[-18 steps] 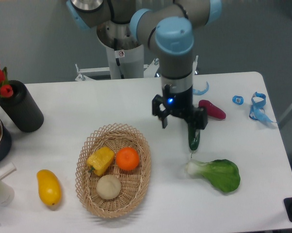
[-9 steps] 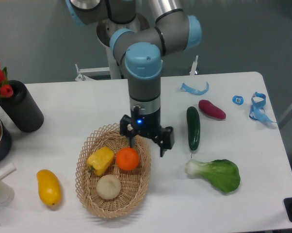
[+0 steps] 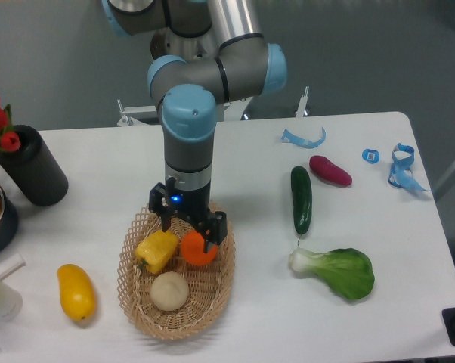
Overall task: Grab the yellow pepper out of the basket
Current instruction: 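Lower the gripper onto the yellow bell pepper and close around it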
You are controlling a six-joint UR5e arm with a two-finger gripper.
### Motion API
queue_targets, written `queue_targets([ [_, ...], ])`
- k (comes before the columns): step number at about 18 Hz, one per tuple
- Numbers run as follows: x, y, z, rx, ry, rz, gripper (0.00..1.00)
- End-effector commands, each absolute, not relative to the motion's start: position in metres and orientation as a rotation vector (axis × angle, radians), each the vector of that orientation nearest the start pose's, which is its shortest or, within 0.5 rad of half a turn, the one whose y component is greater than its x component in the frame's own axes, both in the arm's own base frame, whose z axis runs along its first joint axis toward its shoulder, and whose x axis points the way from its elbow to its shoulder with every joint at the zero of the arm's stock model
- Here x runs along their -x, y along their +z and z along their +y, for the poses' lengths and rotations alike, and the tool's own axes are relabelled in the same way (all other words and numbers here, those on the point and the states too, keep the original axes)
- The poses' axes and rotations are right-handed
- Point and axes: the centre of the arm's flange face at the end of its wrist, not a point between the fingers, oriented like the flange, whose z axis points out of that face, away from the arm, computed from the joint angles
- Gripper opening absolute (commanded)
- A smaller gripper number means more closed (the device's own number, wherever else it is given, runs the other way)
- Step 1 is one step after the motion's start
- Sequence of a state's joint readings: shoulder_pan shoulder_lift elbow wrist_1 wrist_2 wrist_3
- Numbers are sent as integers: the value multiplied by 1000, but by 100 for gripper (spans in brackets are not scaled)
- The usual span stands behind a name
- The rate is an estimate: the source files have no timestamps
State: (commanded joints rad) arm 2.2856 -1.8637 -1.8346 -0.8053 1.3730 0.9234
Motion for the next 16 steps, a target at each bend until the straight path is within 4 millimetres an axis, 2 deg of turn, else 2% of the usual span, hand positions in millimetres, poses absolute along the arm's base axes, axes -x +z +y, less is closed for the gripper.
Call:
queue_targets([
  [7,248,260,542,2839,-74,336,100],
  [16,238,241,550,2857,-124,329,100],
])
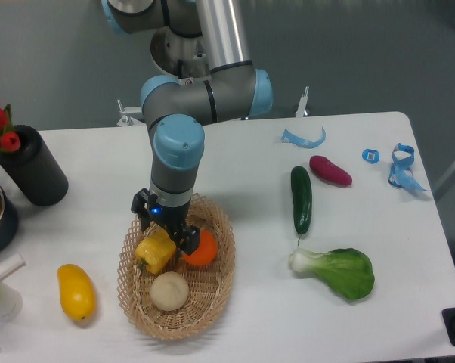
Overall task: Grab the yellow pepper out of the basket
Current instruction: 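Lower the gripper onto the yellow bell pepper and close around it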
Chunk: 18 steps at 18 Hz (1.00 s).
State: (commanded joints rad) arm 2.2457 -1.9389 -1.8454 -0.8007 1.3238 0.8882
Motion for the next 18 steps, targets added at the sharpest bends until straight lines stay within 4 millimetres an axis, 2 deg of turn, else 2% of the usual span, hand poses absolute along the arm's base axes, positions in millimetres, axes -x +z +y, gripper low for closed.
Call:
queue_targets([
  [13,233,225,554,2876,-149,344,100],
  [14,233,226,554,2875,-148,344,97],
  [15,233,225,554,2876,-149,341,76],
  [16,233,226,554,2875,-148,342,61],
  [18,233,227,554,2874,-145,335,50],
])
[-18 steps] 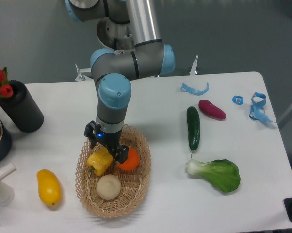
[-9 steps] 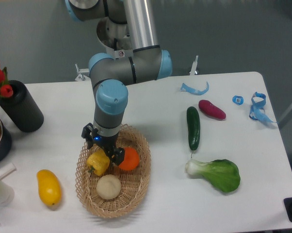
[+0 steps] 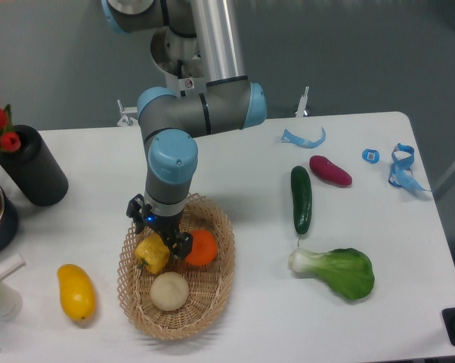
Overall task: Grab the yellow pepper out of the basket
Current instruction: 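Lower the gripper onto the yellow bell pepper and close around it, then lift the gripped yellow pepper up out of the basket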
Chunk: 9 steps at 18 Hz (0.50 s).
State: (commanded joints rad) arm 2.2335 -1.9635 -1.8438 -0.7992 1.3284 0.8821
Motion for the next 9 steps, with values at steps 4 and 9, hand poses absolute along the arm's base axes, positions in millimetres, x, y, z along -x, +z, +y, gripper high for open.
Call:
queue_targets([
  [4,236,234,558,2868,-136,295,30],
  [9,244,258,564,2833,-89,292,29],
])
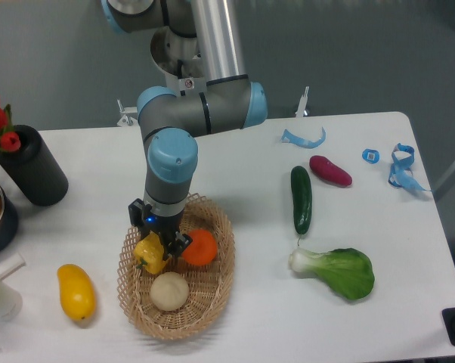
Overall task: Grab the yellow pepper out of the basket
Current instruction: 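Lift the gripped yellow pepper up out of the basket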
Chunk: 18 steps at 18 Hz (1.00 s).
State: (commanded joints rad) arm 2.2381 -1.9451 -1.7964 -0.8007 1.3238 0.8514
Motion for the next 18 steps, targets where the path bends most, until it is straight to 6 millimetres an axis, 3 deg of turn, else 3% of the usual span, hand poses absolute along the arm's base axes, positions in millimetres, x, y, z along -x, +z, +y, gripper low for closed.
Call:
queue_targets([
  [4,264,309,567,2765,15,270,29],
  [11,347,408,543,2636,205,33,29],
  [14,380,426,527,2610,252,-36,29],
  [18,404,434,515,2596,275,-70,29],
])
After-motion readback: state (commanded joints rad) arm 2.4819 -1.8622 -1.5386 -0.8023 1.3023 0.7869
